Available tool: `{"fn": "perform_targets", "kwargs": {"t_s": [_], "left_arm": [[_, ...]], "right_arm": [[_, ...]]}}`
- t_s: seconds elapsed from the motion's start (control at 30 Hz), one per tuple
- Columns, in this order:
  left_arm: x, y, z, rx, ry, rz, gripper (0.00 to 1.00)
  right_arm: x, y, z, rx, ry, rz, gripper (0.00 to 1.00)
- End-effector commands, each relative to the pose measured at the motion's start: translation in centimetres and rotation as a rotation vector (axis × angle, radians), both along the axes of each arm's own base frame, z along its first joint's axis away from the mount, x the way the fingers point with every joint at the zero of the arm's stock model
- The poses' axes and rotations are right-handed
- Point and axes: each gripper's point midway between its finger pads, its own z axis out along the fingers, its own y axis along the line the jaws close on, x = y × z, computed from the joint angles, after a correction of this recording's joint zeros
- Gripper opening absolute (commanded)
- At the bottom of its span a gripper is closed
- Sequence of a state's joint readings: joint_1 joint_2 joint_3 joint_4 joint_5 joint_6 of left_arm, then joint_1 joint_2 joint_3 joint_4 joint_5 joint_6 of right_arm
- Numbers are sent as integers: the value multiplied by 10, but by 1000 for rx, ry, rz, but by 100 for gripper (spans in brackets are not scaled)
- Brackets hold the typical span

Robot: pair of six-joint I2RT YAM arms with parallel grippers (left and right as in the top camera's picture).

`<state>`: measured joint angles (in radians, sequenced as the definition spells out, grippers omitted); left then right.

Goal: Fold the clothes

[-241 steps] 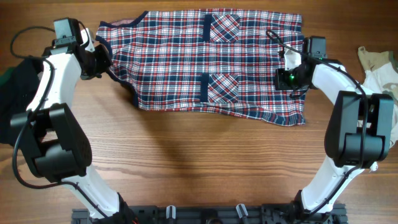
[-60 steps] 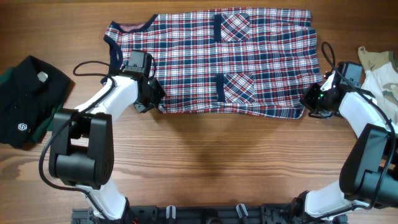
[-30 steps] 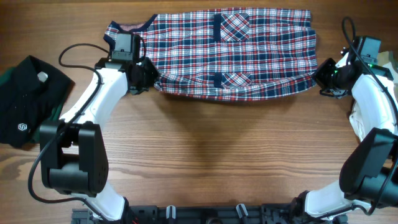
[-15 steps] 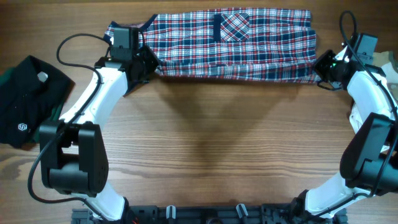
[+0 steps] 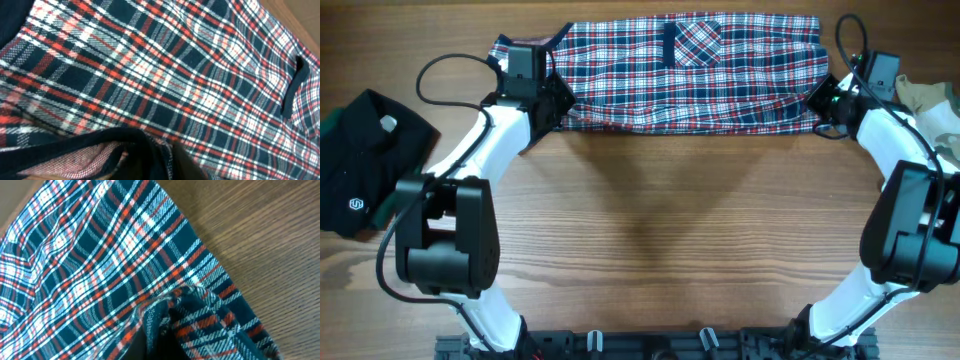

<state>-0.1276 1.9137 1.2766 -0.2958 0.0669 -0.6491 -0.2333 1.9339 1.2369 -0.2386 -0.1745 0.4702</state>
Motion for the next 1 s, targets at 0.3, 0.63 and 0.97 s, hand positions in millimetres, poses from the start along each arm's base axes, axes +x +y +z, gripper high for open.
{"fn": "perform_targets", "kwargs": {"t_s": [0.3,0.63,0.97], "left_arm": [[39,6,43,121,-158,-92,59],[-19,-26,71,190,142,-251,4],[-32,-91,30,208,176,-394,4]], "right_arm": [[40,2,29,-33,-204,87,91],[-30,32,29,41,196,316,4],[-47,20,-23,-74,233,340,4]]}}
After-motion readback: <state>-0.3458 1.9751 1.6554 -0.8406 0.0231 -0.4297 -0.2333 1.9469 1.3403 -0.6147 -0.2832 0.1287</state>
